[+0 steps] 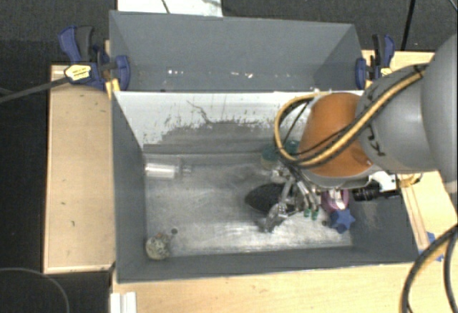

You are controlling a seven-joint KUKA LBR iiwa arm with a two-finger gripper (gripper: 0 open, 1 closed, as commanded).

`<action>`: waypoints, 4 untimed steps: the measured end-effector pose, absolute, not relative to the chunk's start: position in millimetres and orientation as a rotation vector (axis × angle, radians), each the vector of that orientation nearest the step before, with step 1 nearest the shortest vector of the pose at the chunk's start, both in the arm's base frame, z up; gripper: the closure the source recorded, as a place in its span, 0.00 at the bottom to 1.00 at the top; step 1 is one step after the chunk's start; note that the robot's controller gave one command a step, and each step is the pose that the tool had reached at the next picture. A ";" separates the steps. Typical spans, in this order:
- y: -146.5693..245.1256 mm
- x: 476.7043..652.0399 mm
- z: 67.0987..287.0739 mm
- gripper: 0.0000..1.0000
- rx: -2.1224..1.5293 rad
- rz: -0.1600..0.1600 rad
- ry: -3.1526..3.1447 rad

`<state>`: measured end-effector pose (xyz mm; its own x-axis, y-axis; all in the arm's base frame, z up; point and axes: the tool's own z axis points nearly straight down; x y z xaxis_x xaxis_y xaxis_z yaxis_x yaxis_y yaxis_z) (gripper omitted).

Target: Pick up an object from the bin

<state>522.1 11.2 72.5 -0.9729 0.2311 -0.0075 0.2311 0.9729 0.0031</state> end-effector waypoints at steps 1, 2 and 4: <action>28.7 509.1 73.4 0.00 0.360 0.002 3.107; 28.7 510.7 74.8 1.00 0.364 0.005 3.103; 28.8 513.3 168.5 1.00 0.356 0.003 3.117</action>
Offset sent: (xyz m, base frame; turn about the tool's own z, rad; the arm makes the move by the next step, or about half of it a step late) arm -0.0167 0.0174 -0.0025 -0.0007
